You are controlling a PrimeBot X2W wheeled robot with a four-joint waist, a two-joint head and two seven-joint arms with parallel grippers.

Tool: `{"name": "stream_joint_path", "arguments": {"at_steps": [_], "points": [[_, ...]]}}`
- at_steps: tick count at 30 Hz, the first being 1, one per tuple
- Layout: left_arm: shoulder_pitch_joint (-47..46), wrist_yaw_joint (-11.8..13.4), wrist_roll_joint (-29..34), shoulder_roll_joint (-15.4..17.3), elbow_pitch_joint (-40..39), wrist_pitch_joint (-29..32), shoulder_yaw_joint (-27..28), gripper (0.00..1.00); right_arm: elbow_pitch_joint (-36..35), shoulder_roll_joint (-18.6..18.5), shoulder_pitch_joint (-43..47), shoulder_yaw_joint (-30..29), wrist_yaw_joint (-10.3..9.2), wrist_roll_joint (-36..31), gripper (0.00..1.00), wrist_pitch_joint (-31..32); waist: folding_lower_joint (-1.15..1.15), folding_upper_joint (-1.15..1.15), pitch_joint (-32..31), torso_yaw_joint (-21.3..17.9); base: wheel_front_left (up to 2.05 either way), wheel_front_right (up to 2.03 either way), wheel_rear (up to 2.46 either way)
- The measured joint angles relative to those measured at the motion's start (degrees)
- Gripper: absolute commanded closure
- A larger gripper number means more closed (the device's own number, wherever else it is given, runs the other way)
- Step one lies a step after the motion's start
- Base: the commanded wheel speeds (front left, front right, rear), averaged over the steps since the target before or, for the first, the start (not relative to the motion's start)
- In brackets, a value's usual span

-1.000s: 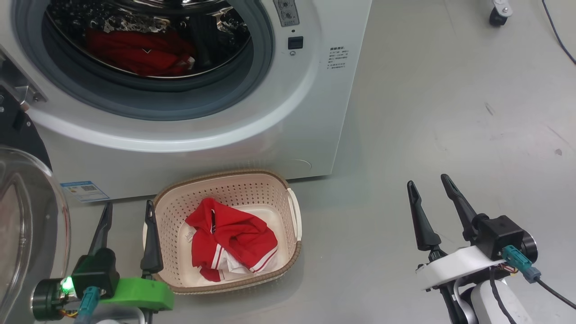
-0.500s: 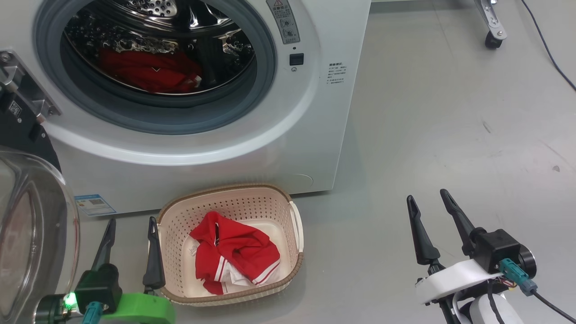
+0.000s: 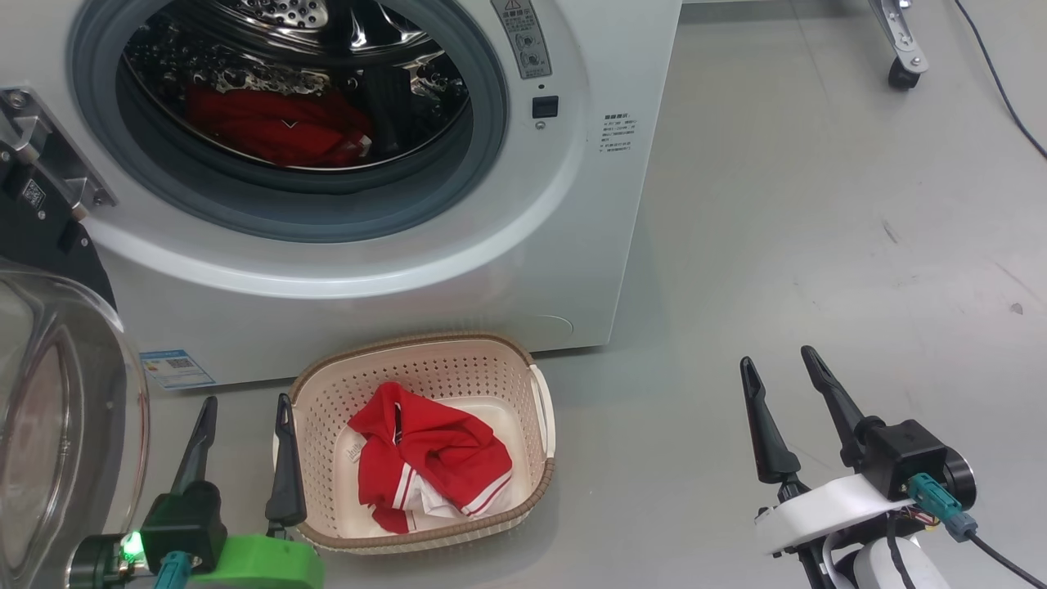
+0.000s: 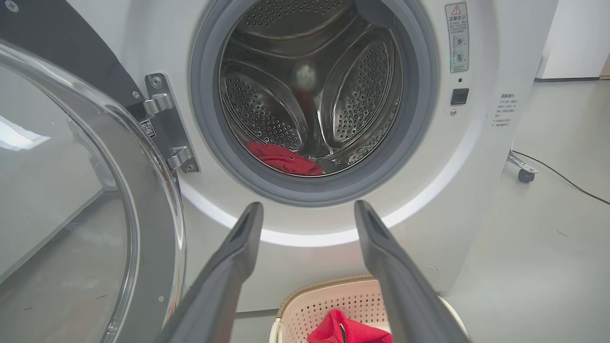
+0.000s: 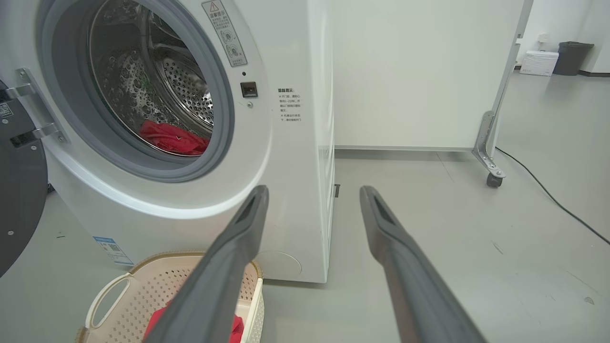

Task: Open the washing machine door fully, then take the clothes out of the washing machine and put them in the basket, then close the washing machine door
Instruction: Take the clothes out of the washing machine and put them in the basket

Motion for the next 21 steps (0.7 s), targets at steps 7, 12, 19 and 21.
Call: {"name": "stream_joint_path", "arguments": {"at_steps": [7,12,19,21], "points": [[0.0,0.0,0.0,0.0,-0.3,0.0,0.0,0.0,0.0,0.0,0.0,0.0,0.0,0.0,0.0,0.0,0.0,0.0,-0.1,0.1,0.0,0.0,0.0],[0.1,0.0,-0.1,0.0,-0.3,0.0,0.0,0.0,-0.1,0.0,0.0,0.0,0.0,0.0,0.0,0.0,0.0,0.0,-0.2,0.1,0.0,0.0,0.0],[0.3,0.0,-0.1,0.0,0.0,0.1,-0.3,0.0,-0.3,0.0,0.0,0.0,0.0,-0.1,0.0,0.0,0.0,0.0,-0.2,0.2,0.0,0.0,0.0],[0.2,0.0,-0.1,0.0,0.0,0.4,-1.1,0.0,-0.7,0.0,0.0,0.0,0.0,-0.1,0.0,0.0,0.0,0.0,0.0,0.2,0.0,0.0,0.0]]}}
